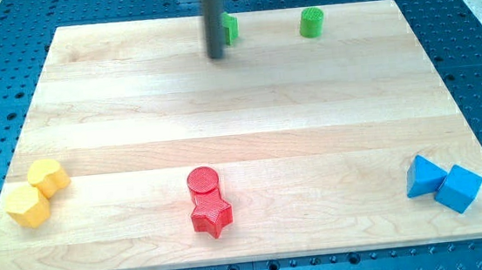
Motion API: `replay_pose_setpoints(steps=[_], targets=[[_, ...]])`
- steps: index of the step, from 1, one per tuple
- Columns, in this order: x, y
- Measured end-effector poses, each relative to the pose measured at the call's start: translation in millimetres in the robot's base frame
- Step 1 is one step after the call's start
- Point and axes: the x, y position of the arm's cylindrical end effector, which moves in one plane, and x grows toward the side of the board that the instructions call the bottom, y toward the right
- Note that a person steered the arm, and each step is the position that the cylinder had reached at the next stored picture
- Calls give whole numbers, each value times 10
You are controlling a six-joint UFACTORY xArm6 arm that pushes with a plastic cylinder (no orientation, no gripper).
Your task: Move the green star diagonally to the green circle
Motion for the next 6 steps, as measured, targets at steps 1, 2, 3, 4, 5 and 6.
replay_pose_setpoints(steps=[1,2,3,4,5,6], targets=[[-382,51],[-355,625],[10,779],[377,763],[570,614],[313,134]])
